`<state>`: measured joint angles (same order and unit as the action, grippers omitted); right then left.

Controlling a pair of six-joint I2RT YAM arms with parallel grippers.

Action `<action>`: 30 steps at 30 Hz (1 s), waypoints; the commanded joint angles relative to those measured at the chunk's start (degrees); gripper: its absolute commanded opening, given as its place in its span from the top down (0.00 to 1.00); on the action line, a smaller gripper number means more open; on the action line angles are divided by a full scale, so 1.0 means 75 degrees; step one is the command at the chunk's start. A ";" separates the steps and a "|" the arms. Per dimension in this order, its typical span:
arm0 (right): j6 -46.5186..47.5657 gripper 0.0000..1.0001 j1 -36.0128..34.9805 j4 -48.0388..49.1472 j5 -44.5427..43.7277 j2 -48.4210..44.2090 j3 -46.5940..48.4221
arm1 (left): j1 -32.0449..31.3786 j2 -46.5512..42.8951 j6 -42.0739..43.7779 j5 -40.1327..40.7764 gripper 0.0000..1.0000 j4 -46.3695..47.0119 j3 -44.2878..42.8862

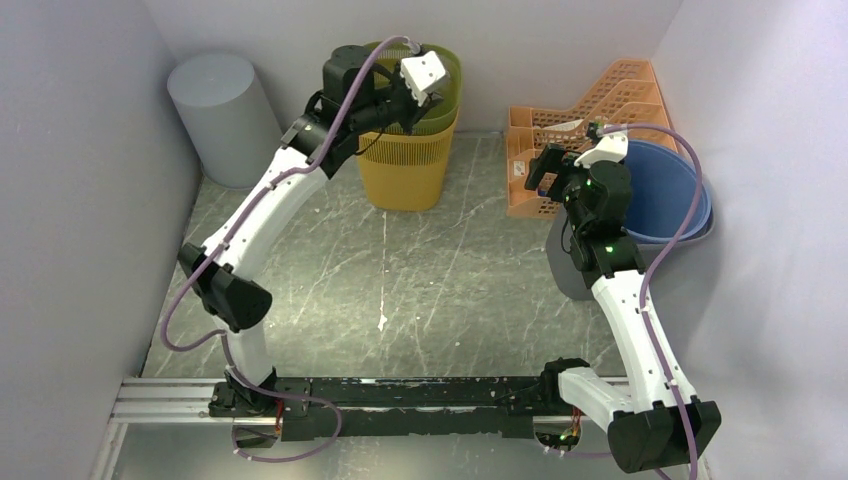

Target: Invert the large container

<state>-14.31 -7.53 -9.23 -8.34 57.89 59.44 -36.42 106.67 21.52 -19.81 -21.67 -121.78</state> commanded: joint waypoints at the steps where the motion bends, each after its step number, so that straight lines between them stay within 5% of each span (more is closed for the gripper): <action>1: -0.0064 0.00 -0.0014 -0.0152 -0.0072 -0.0099 -0.0187 | -0.0123 -0.0395 -0.0237 -0.0346 0.93 0.0321 0.0093; 6: -0.0063 0.00 -0.0014 -0.0263 -0.0066 -0.0177 -0.0183 | -0.0139 -0.0036 0.0416 -0.0502 0.91 -0.0604 -0.0303; 10: -0.0033 0.00 -0.0009 -0.0331 -0.0138 -0.0258 -0.0164 | -0.0141 0.0381 0.1253 -0.1004 0.59 -0.1786 -0.0933; 14: 0.0028 0.00 -0.0015 -0.0427 -0.0187 -0.0308 -0.0116 | -0.0021 0.0737 0.1334 -0.1322 0.48 -0.2292 -0.1286; 21: 0.0130 0.00 -0.0015 -0.0522 -0.0213 -0.0340 -0.0132 | 0.0528 0.0795 0.0728 -0.1645 0.38 -0.1306 -0.0514; 27: 0.0161 0.00 -0.0015 -0.0478 -0.0134 -0.0269 -0.0143 | 0.0738 0.1234 0.0675 -0.1444 0.38 -0.1298 -0.0762; 30: 0.0138 0.00 -0.0007 -0.0425 -0.0108 -0.0212 -0.0185 | 0.0798 0.1419 0.0688 -0.1329 0.64 -0.1399 -0.0788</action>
<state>-13.87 -7.53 -11.16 -8.58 56.01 59.09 -31.64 114.83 26.85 -30.89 -33.69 -125.95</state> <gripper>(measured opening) 0.999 0.482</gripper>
